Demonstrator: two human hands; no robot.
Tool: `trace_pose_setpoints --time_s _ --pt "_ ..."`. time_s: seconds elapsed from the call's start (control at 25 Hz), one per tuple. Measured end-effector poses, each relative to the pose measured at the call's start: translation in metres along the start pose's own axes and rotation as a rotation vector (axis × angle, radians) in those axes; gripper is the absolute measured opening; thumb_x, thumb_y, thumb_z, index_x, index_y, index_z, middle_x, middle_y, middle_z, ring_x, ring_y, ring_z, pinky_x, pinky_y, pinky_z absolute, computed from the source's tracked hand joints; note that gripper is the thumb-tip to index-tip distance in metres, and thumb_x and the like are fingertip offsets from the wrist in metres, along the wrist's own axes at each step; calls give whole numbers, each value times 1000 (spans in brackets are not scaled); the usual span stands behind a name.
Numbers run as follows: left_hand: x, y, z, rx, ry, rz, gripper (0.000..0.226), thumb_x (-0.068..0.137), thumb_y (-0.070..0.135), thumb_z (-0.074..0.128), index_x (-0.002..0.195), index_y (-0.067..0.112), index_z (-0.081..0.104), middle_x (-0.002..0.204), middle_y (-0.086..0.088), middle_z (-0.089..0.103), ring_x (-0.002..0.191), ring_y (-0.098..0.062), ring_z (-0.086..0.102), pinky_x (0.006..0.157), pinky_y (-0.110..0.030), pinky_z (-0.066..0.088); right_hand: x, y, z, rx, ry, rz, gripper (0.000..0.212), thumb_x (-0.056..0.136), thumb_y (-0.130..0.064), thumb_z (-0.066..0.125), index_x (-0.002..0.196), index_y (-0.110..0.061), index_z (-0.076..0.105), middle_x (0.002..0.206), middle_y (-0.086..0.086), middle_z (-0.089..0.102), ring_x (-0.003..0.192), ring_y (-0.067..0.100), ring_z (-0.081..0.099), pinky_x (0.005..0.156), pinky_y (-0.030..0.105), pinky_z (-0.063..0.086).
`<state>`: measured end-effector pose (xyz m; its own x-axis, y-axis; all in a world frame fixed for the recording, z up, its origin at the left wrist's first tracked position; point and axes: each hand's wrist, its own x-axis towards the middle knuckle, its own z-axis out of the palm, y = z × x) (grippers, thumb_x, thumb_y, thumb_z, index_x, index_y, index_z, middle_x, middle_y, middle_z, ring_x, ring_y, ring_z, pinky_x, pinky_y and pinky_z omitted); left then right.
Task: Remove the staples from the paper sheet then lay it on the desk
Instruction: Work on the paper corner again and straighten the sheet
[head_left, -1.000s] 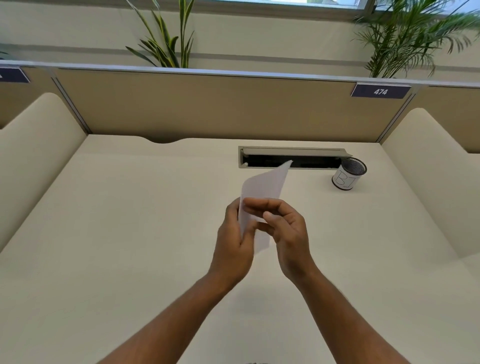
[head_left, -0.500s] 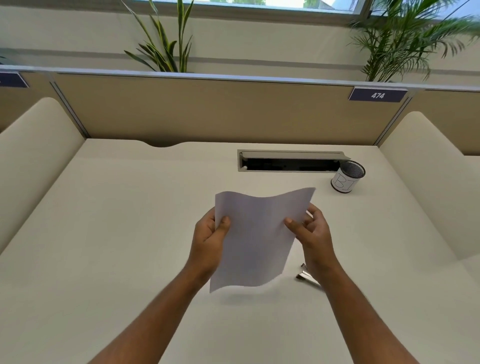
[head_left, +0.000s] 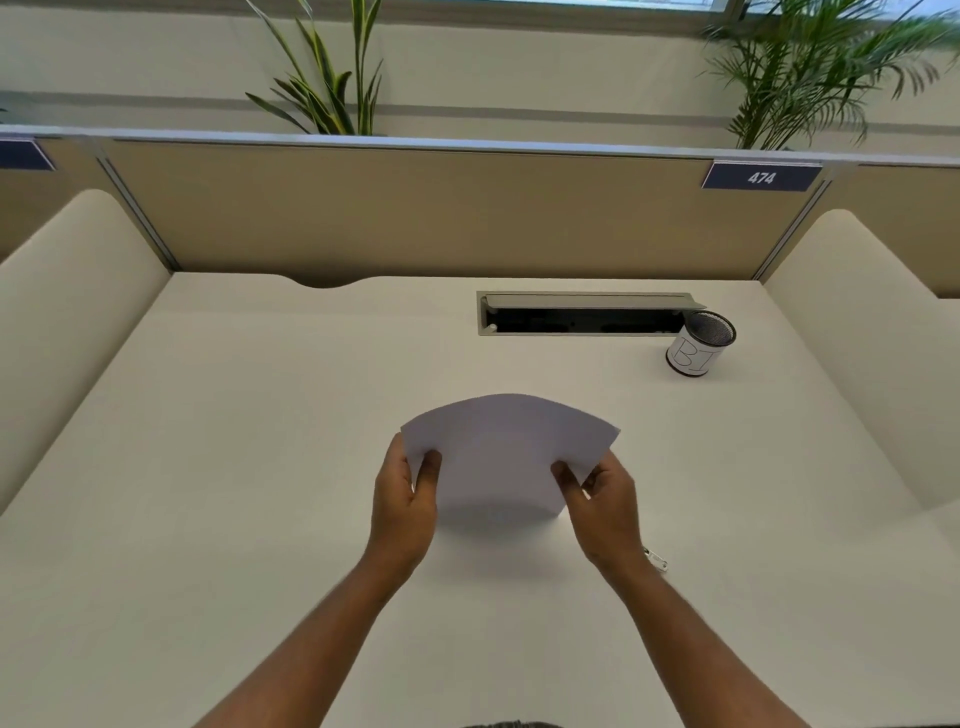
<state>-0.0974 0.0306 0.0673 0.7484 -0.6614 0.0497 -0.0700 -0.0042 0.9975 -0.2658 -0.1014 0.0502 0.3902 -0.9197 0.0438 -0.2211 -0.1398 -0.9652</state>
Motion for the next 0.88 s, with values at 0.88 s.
trace_pose_setpoints --time_s 0.88 --pt "35 -29 -3 426 74 -199 17 105 15 39 109 11 54 95 1 61 85 -19 57 69 -29 41 29 9 14 -11 -20 221 14 94 -11 66 95 -25 67 92 3 78 87 32 74 81 52 61"
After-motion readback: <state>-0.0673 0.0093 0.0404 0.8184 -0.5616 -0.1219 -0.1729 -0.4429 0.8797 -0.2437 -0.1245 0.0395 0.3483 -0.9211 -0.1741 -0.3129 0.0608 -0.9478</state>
